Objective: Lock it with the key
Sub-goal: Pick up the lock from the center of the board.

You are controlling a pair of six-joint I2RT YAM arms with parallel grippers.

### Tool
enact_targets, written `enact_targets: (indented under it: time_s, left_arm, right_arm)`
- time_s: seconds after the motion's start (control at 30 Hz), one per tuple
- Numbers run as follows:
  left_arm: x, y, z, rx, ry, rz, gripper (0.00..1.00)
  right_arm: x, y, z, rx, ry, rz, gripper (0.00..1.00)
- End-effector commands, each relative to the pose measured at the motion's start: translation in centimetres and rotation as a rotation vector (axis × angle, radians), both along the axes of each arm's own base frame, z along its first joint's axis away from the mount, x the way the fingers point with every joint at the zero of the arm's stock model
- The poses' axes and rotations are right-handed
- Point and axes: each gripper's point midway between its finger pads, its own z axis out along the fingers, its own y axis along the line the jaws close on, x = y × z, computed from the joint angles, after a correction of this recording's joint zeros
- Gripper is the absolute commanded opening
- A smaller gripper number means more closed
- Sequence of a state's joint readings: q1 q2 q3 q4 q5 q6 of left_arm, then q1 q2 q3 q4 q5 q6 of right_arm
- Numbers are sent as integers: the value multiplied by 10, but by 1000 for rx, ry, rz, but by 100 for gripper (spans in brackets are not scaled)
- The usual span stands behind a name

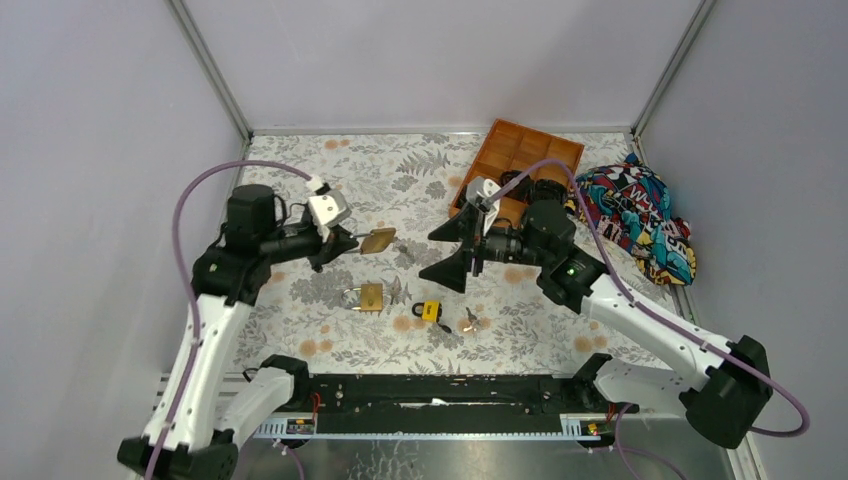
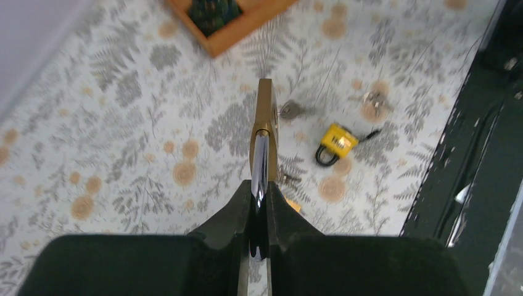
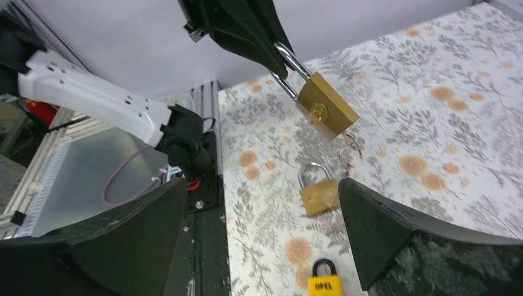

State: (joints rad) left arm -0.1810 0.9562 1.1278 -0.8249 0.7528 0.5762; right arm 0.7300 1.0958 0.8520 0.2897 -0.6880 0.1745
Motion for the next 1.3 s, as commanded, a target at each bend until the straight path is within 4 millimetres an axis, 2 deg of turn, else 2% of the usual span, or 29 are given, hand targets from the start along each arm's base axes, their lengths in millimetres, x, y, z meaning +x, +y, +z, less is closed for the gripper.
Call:
enact_targets:
  time_s: [0.0,0.13,0.27,0.33,0.53,0.87,1.0,1.1,1.27]
  left_arm:
    - [-21,-23,81,-251,-176,-36,0]
    - [-47,-28,109,-321,-225,-100,0]
    - [-66,-33,121,-366,-227,-159,0]
    - [-71,-35,123,-387,-206,-179,0]
    - [-75,-40,133,-447,-172,-202,0]
    - [-79,-43,124,-451,-151,-232,0]
    - [-78,-42,123,-442,-172,-231,0]
    - [-77,-43,122,-449,-149,-237,0]
    - [-76,-44,124,-464,-157,-238,0]
  right_arm:
    - [-7,24,11,77,0,-1,100]
    - [-19,40,25,162,-58,58,100]
    - [-24,41,51,295,-131,86,100]
    - [-26,43,54,302,-128,112,100]
    - [-22,50,49,309,-89,114,100]
    - [-8,66,52,353,-60,110,100]
    - [-15,67,58,407,-66,158,98]
    - [-23,68,66,438,-64,218,85]
    - [-27,71,70,458,-30,260,42]
